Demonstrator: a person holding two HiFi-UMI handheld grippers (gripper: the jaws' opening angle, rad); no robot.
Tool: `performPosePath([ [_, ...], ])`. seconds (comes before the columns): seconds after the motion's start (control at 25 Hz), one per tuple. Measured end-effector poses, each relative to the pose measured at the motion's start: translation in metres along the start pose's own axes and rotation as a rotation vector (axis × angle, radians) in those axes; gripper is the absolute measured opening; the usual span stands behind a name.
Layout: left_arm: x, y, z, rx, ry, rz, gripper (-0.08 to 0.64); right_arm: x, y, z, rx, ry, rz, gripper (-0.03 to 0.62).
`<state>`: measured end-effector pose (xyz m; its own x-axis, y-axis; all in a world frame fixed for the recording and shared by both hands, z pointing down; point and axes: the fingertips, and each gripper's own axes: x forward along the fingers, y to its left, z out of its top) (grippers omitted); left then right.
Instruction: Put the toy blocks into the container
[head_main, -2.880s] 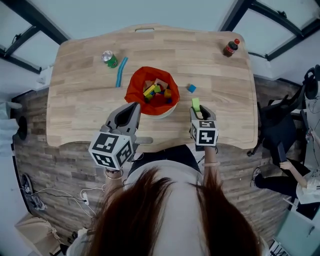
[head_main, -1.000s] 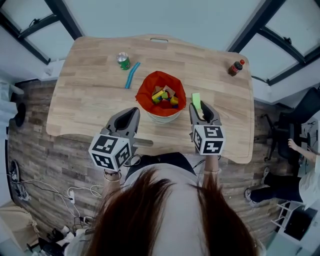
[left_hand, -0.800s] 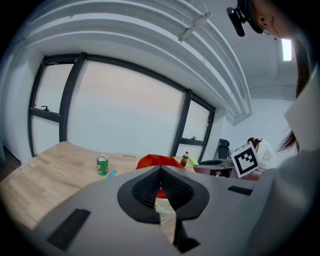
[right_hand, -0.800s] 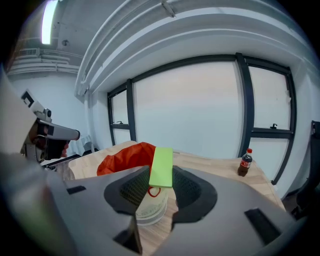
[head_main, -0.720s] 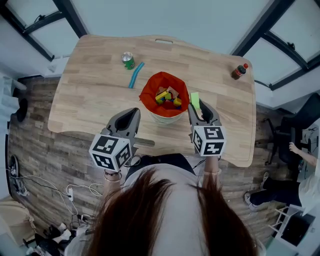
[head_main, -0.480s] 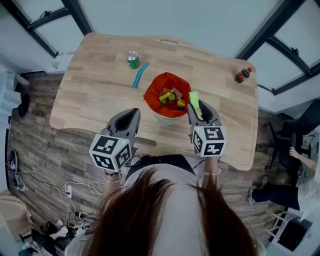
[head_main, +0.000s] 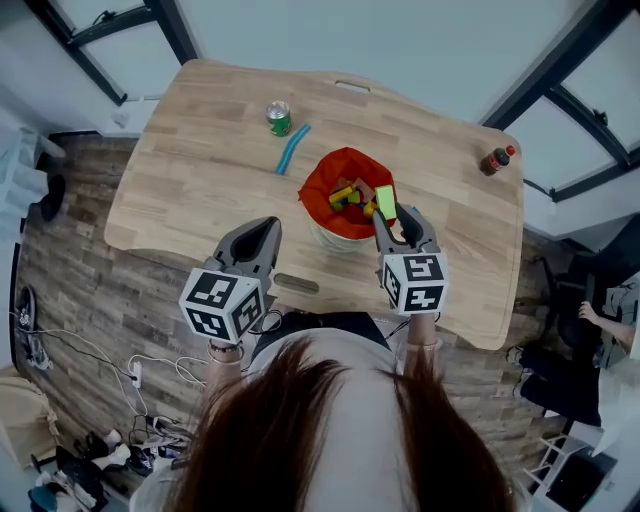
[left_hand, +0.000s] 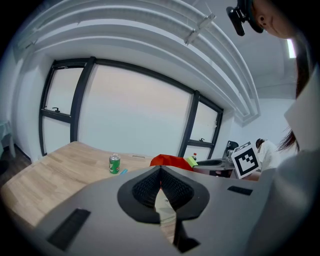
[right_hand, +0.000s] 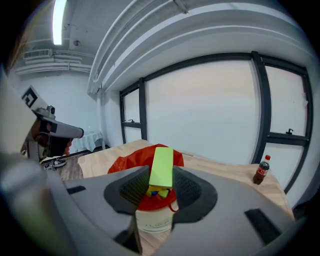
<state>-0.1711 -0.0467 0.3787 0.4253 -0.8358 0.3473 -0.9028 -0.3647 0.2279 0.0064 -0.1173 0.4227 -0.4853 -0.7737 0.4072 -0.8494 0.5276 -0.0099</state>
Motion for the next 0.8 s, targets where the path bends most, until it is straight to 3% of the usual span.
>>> performPosePath([
  [0.8,-0.002,0.014,-0.002,-0.015,0.004,0.026,0.009,0.015,0.006,-0.006,-0.014,0.036,0.01,0.153],
])
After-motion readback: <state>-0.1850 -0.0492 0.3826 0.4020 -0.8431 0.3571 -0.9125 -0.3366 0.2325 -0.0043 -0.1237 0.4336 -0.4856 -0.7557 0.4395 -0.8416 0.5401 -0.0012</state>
